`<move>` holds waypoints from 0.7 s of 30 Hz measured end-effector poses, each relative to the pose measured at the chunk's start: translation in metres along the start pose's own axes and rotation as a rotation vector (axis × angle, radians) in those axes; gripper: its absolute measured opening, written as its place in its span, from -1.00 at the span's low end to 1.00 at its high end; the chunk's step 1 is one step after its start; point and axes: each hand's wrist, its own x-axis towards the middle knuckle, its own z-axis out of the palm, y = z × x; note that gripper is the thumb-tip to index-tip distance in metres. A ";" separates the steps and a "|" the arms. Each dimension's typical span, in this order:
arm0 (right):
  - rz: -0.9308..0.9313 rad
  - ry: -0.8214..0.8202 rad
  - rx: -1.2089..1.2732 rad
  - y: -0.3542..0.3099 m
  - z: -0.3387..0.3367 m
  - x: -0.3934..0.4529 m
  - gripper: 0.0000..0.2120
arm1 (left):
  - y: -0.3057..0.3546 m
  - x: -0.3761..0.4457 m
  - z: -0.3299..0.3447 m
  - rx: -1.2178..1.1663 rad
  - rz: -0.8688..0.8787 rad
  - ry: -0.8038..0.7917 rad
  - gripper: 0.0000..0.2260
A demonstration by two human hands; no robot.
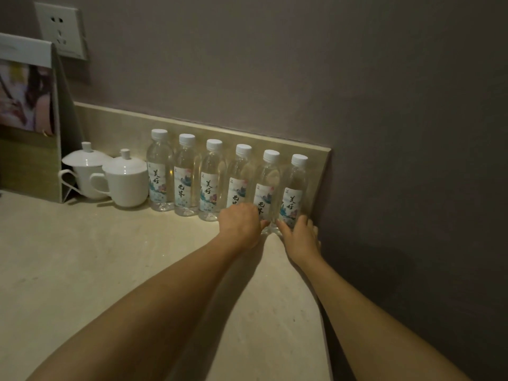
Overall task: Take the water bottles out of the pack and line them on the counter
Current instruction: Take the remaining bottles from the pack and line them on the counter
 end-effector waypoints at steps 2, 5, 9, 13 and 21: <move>0.000 0.012 -0.020 0.001 0.000 0.000 -0.46 | 0.001 0.000 0.001 0.008 0.001 -0.006 -0.58; -0.007 0.042 -0.053 0.000 0.001 -0.001 -0.46 | 0.001 0.002 0.002 0.007 -0.017 -0.010 -0.58; -0.041 0.087 -0.052 -0.003 0.001 -0.003 -0.51 | 0.002 0.004 0.005 -0.014 -0.027 0.008 -0.59; -0.057 0.083 -0.043 -0.004 0.001 -0.005 -0.49 | -0.003 0.004 0.011 -0.030 0.019 0.008 -0.59; -0.077 0.148 -0.146 -0.002 0.003 -0.005 -0.56 | -0.001 0.000 0.013 -0.031 0.043 0.027 -0.60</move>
